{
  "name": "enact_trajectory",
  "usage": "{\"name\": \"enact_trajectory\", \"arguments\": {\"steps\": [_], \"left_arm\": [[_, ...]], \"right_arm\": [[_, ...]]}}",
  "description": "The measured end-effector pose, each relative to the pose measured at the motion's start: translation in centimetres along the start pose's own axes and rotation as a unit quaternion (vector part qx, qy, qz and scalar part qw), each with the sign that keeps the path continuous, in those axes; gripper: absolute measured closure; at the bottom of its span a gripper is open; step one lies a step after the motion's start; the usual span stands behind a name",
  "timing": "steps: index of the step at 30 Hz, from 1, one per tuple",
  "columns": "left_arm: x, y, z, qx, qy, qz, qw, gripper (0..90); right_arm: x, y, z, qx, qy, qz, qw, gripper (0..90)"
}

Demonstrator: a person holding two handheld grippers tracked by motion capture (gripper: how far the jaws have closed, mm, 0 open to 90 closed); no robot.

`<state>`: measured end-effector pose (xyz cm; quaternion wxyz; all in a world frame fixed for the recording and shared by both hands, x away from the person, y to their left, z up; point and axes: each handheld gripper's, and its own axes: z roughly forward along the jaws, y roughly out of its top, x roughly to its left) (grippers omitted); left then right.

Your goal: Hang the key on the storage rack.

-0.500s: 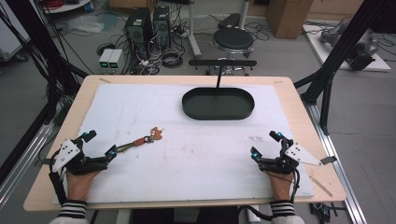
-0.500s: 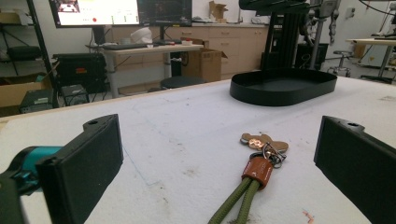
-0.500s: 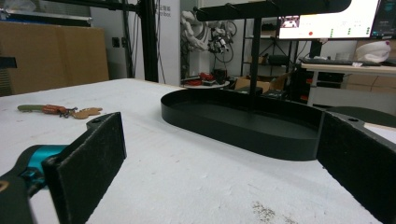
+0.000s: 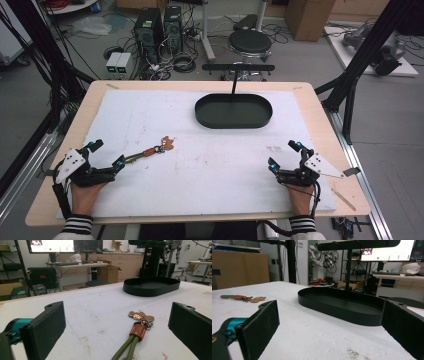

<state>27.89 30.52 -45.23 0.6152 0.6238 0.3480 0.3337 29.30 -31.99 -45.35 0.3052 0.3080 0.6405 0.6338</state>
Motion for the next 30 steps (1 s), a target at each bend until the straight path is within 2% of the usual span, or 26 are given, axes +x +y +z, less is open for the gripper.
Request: {"name": "enact_trajectory", "arguments": {"steps": [5,6,9,12,13,14,17,19,21,22,23,27,28,29,30], "left_arm": [[0.0,0.0,0.1,0.003,-0.003,0.000,1.0000,1.7],[0.2,0.1,0.0,0.002,-0.015,-0.004,0.9999,1.7],[0.5,0.3,-0.1,0.013,-0.025,-0.001,0.9996,1.7],[0.9,0.8,-0.2,0.009,-0.037,-0.005,0.9993,1.7],[1.2,1.4,-0.2,0.015,-0.045,0.000,0.9989,1.7],[1.2,1.4,-0.2,0.015,-0.045,0.000,0.9989,1.7],[1.9,2.6,0.0,0.029,-0.065,0.000,0.9975,1.7],[2.2,3.2,0.1,0.039,-0.066,0.010,0.9970,1.7],[2.7,4.3,0.5,0.065,-0.077,0.032,0.9944,1.7],[2.7,4.3,0.5,0.065,-0.077,0.032,0.9944,1.7],[2.8,4.7,0.6,0.074,-0.081,0.037,0.9933,1.7],[3.1,6.2,1.4,0.128,-0.108,0.052,0.9845,1.7],[3.2,6.7,1.8,0.147,-0.112,0.061,0.9809,1.7],[3.2,7.0,2.0,0.154,-0.114,0.067,0.9792,1.7],[3.2,7.0,2.0,0.154,-0.114,0.067,0.9792,1.7]], "right_arm": [[0.0,0.0,0.0,-0.001,0.000,0.000,1.0000,1.2],[-0.1,0.0,0.0,0.001,-0.001,-0.001,1.0000,1.2],[0.0,0.0,0.1,0.003,0.000,-0.001,1.0000,1.2],[0.1,0.0,0.1,0.004,-0.001,-0.002,1.0000,1.2],[0.1,0.0,0.1,0.004,-0.002,-0.003,1.0000,1.2],[0.1,0.0,0.1,0.004,-0.002,-0.003,1.0000,1.2],[0.1,0.0,0.1,0.004,-0.004,-0.004,1.0000,1.2],[0.1,0.0,0.1,0.004,-0.003,-0.002,1.0000,1.2],[0.1,0.0,0.1,0.003,-0.003,-0.005,1.0000,1.2],[0.1,0.0,0.1,0.003,-0.003,-0.005,1.0000,1.2],[0.1,0.0,0.1,0.004,-0.003,-0.005,1.0000,1.2],[0.1,0.0,0.1,0.004,-0.004,-0.003,1.0000,1.2],[0.1,0.0,0.1,0.005,-0.004,-0.003,1.0000,1.2],[0.1,0.0,0.1,0.005,-0.003,-0.003,1.0000,1.2],[0.1,0.0,0.1,0.005,-0.003,-0.003,1.0000,1.2]]}}
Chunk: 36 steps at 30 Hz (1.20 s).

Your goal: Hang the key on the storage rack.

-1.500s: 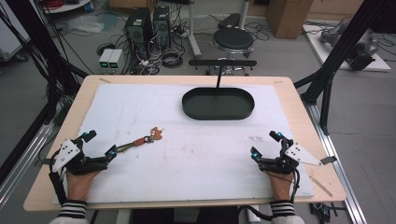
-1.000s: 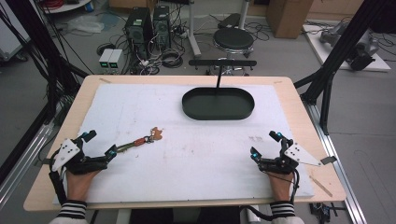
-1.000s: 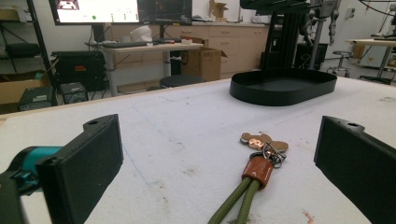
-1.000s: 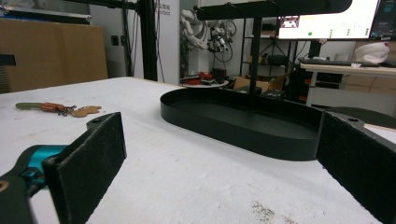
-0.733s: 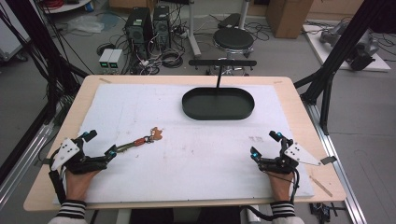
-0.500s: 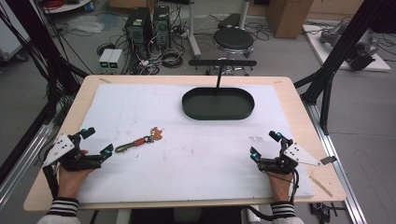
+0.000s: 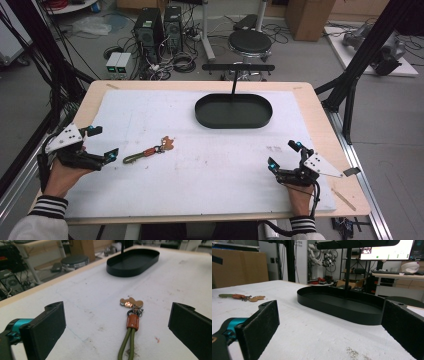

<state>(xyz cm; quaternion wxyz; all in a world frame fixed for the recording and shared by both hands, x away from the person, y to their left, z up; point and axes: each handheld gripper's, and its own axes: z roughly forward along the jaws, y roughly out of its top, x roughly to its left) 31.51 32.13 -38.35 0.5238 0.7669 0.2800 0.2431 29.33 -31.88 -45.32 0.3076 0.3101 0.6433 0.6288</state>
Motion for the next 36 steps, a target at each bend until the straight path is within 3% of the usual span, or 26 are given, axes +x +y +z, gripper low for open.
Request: {"name": "enact_trajectory", "arguments": {"steps": [3,6,12,13,15,16,17,20,21,22,23,24,25,26,27,32,33,34,36], "left_arm": [[0.2,0.8,0.5,0.032,-0.011,0.014,0.9993,1.7],[0.4,1.5,1.1,0.067,-0.020,0.027,0.9972,1.7],[0.3,2.1,2.7,0.134,-0.038,0.043,0.9894,1.7],[0.3,2.2,3.2,0.150,-0.044,0.046,0.9867,1.7],[0.3,2.1,3.4,0.156,-0.048,0.045,0.9855,1.7],[0.3,2.1,3.9,0.175,-0.051,0.048,0.9822,1.7],[0.3,2.1,3.9,0.175,-0.051,0.048,0.9822,1.7],[0.3,2.2,4.5,0.200,-0.058,0.060,0.9764,1.7],[0.2,2.4,4.9,0.212,-0.060,0.065,0.9732,1.7],[0.2,2.4,4.9,0.212,-0.060,0.065,0.9732,1.7],[0.1,2.4,5.2,0.223,-0.060,0.070,0.9705,1.7],[0.0,2.4,5.4,0.227,-0.060,0.069,0.9696,1.7],[0.0,2.3,5.7,0.238,-0.064,0.072,0.9665,2.4],[-0.1,2.3,5.9,0.244,-0.065,0.072,0.9649,2.4],[-0.1,2.4,6.3,0.257,-0.071,0.082,0.9605,5.9],[-0.4,2.6,7.2,0.271,-0.078,0.084,0.9558,8.4],[-0.5,2.7,7.5,0.281,-0.084,0.086,0.9522,9.0],[-0.5,2.7,7.5,0.281,-0.084,0.086,0.9522,9.9],[-0.6,2.8,7.9,0.291,-0.093,0.086,0.9484,10.6]], "right_arm": [[0.0,0.0,0.0,0.000,-0.001,-0.002,1.0000,1.2],[0.0,0.0,0.0,0.000,-0.001,-0.001,1.0000,1.2],[0.0,0.0,0.0,-0.001,0.000,0.000,1.0000,1.2],[0.0,0.0,0.0,0.001,0.000,-0.001,1.0000,1.2],[0.0,0.0,0.0,0.000,0.000,-0.003,1.0000,1.2],[0.0,0.0,0.0,0.000,0.000,-0.002,1.0000,1.2],[0.0,0.0,0.0,0.000,0.000,-0.003,1.0000,1.2],[0.0,0.0,0.0,0.000,-0.001,-0.002,1.0000,1.2],[0.0,0.0,0.0,0.000,-0.001,-0.001,1.0000,1.2],[0.0,0.0,0.0,0.000,-0.001,-0.002,1.0000,1.2],[0.0,0.0,0.0,0.000,-0.001,-0.002,1.0000,1.2],[0.0,0.0,0.0,0.000,0.000,-0.001,1.0000,1.2],[0.0,0.0,0.0,-0.001,0.000,0.000,1.0000,1.2],[0.0,0.0,0.0,-0.001,0.000,0.000,1.0000,1.2],[0.0,0.0,0.0,0.002,0.000,0.000,1.0000,1.2],[0.0,0.0,0.0,0.001,0.000,-0.002,1.0000,1.2],[0.0,0.0,0.0,0.001,0.001,0.000,1.0000,1.2],[0.0,0.0,0.0,0.001,0.001,0.000,1.0000,1.2],[-0.1,0.0,0.0,0.001,0.001,0.001,1.0000,1.2]]}}
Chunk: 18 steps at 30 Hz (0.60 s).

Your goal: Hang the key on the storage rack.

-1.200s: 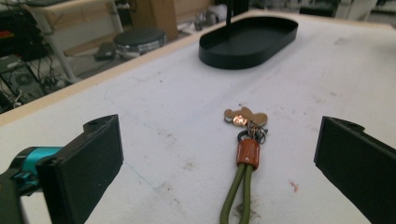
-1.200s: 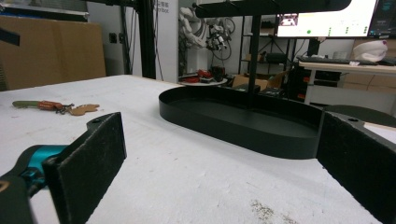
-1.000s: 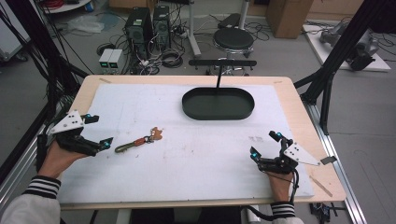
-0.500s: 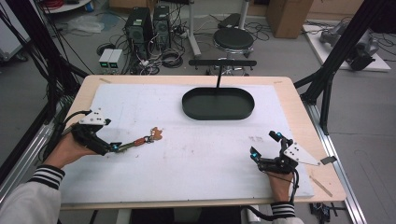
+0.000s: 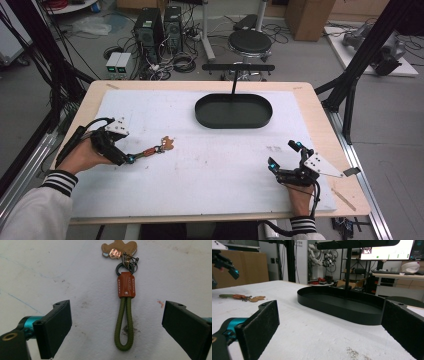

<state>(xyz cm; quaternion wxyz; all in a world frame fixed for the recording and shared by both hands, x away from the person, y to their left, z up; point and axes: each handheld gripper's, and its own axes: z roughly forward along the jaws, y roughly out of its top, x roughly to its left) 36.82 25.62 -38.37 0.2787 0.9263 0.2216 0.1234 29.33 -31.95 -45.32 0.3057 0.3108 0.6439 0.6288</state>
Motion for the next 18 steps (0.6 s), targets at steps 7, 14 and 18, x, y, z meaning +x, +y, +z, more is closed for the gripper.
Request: {"name": "enact_trajectory", "arguments": {"steps": [7,14,18], "left_arm": [[0.1,0.4,0.8,0.033,-0.016,0.004,0.9993,14.6],[0.0,0.3,1.6,0.064,-0.023,0.007,0.9977,16.8],[0.1,0.3,2.1,0.079,-0.028,0.003,0.9965,19.6]], "right_arm": [[-0.1,0.0,0.0,-0.002,0.000,-0.002,1.0000,1.2],[0.0,0.0,0.0,-0.002,0.000,0.004,1.0000,1.2],[0.0,0.0,0.0,-0.002,0.000,0.005,1.0000,1.2]]}}
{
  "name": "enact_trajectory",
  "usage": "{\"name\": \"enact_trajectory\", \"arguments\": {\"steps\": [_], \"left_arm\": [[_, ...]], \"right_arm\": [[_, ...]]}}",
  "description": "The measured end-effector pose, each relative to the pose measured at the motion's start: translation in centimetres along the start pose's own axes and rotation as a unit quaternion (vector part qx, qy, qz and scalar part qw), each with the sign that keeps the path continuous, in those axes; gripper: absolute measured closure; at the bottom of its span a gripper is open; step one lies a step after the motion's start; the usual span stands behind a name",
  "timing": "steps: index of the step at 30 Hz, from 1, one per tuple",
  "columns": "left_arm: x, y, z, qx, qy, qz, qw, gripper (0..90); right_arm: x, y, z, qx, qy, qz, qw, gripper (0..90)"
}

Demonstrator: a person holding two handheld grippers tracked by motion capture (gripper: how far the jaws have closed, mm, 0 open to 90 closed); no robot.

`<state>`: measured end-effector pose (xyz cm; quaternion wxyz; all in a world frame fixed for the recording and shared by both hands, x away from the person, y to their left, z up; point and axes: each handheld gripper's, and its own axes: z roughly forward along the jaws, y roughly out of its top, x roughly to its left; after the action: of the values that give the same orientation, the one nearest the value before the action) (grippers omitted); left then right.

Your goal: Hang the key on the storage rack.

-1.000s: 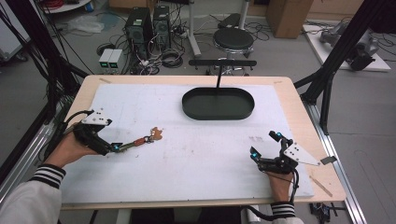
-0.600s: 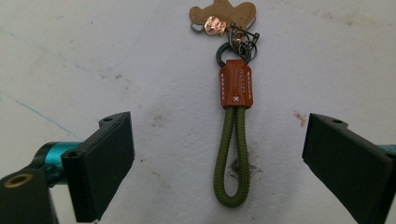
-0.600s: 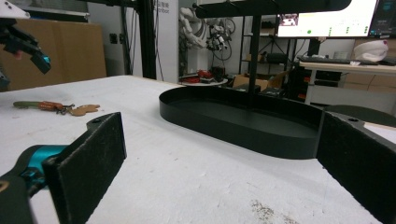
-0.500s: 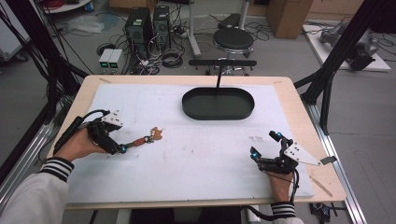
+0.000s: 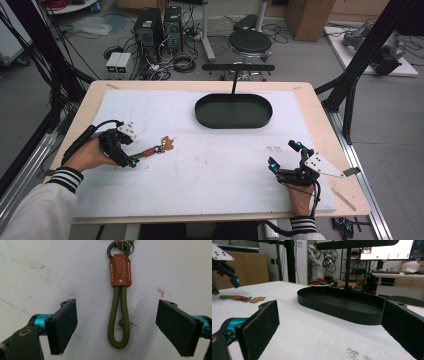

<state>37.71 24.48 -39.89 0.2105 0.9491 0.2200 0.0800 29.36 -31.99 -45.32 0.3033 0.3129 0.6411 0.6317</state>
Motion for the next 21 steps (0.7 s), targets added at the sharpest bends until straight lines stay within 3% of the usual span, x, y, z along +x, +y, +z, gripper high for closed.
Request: {"name": "enact_trajectory", "arguments": {"steps": [9,21], "left_arm": [[-0.1,0.6,0.7,0.029,0.007,0.006,0.9995,25.0],[0.1,1.5,1.0,0.053,-0.007,0.002,0.9986,36.5]], "right_arm": [[-0.1,0.0,0.0,-0.001,-0.002,0.000,1.0000,1.2],[-0.1,0.0,0.0,-0.002,0.000,0.001,1.0000,1.1]]}}
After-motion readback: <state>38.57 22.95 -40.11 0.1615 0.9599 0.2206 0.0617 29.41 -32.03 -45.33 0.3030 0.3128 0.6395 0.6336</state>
